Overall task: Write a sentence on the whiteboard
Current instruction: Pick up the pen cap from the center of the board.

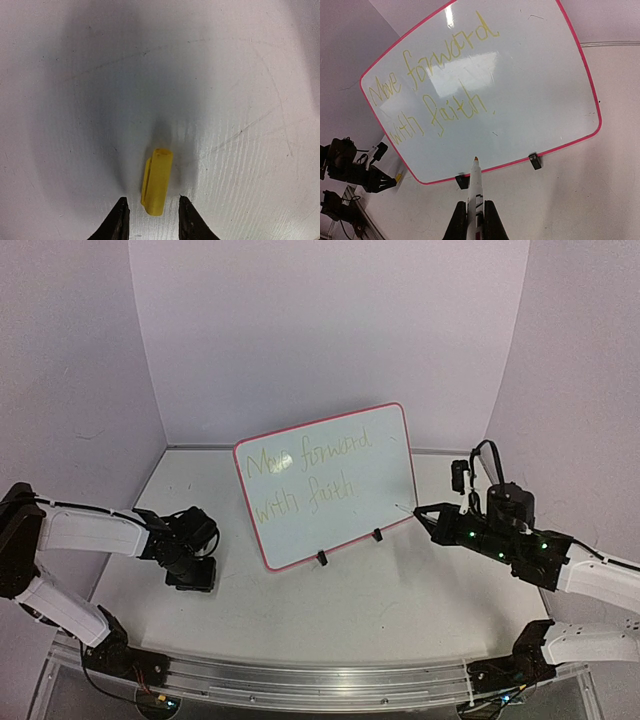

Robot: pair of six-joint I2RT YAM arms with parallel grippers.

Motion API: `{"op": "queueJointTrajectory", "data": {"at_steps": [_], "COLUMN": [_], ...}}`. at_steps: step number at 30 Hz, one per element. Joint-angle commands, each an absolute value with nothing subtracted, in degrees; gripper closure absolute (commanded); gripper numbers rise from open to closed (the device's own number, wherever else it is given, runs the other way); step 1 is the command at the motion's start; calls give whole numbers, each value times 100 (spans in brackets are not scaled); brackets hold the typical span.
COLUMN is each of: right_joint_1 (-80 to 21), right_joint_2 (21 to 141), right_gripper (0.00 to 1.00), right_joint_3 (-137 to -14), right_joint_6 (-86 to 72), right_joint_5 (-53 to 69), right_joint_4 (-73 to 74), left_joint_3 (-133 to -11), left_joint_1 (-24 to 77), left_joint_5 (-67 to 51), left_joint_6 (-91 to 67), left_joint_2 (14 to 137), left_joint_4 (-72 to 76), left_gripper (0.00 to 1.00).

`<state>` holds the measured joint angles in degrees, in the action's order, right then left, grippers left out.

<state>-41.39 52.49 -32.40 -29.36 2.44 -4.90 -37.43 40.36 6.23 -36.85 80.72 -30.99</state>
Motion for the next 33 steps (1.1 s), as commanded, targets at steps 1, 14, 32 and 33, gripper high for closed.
{"op": "queueJointTrajectory", "data": {"at_steps": [1,14,32,33], "right_joint_1": [-4120,-4118,-4114,-4114], "right_joint_2": [5252,5045,4857,4858], "right_gripper": [100,100,100,100], "right_joint_3": [-3221,-3080,-3154,-3215], "right_joint_6": [-2995,-3093,-3011,-3011], "right_joint_5": [195,168,561,547], "right_joint_4": [-587,-606,-488,-385], "left_joint_3": [-3933,-3973,-3842,-3872], "left_joint_1": [4052,4087,4122,4122], "left_joint_5": [684,720,879,896], "left_joint_6": [-3662,-3568,-3885,-3890], "left_joint_2": [8103,8420,7820,7694], "left_joint_4": [-3030,-2971,-3037,-3073], "left_gripper": [68,78,100,100]}}
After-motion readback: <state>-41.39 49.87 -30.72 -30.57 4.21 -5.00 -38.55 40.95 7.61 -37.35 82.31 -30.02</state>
